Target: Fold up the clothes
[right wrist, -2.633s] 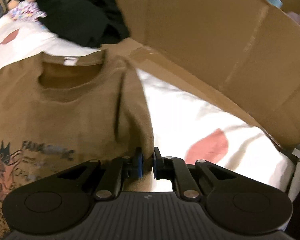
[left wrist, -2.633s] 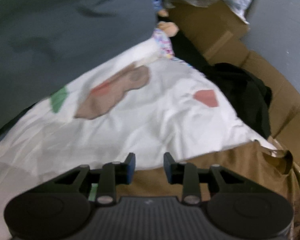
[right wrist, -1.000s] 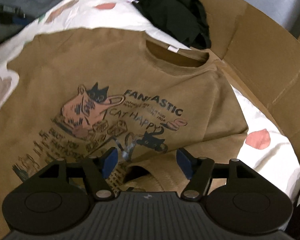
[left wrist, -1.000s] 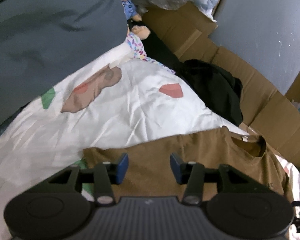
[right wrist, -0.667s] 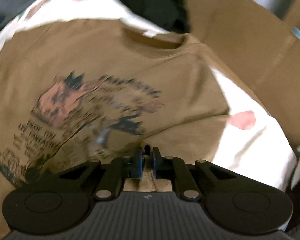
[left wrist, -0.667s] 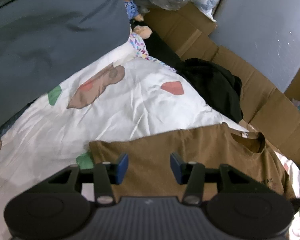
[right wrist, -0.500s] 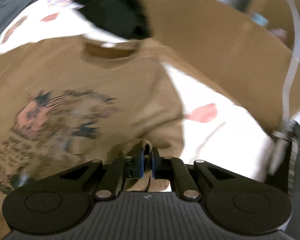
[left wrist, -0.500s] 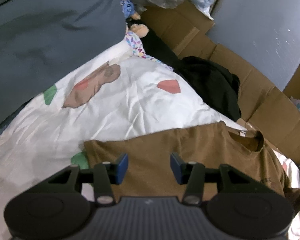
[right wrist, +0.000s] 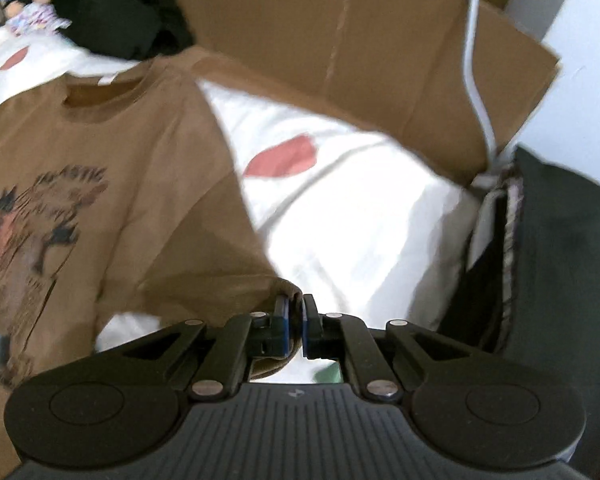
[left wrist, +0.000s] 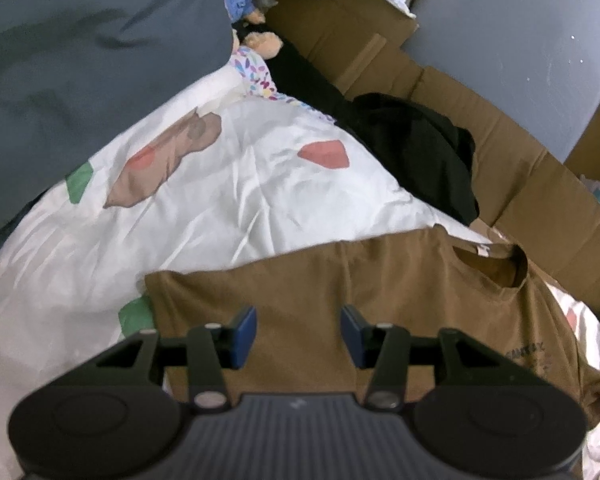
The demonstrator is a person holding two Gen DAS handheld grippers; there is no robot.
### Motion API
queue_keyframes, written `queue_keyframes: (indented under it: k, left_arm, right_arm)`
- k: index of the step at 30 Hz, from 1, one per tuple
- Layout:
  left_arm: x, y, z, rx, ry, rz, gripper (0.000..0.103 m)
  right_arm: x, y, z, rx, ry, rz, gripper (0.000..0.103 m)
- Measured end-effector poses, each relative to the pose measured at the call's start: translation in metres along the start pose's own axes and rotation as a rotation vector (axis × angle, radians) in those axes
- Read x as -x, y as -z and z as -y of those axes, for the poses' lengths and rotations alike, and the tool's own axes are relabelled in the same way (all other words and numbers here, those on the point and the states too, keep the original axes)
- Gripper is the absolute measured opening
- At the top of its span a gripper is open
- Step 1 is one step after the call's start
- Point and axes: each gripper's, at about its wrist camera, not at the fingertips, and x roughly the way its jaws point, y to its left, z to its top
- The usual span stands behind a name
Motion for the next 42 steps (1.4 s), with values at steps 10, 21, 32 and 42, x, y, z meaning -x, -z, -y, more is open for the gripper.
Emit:
queue_keyframes:
  k: [10, 21, 32, 42]
  left_arm:
    - [-0.002, 0.001, 0.003, 0.001, 0.009, -0.002, 0.05]
    - [0.007, 0.007, -0.009, 0.029, 0.001, -0.005, 0.05]
    - [0.004, 0.009, -0.025, 0.054, -0.017, -0.01, 0.05]
    - [-0.003, 0.007, -0.017, 0.041, -0.015, -0.017, 0.05]
  right_arm:
    - [0.03, -0.008, -0.024, 0.016, -0.108, 0.076, 0.006]
    - [0.017, -0.021, -0.153, 0.131, -0.299, 0.095, 0.006]
    - [0.001, -0.022, -0.201, 0.156, -0.391, 0.06, 0.048]
    - [0.005, -0.028, -0.109, -0.011, -0.238, 0.084, 0.048]
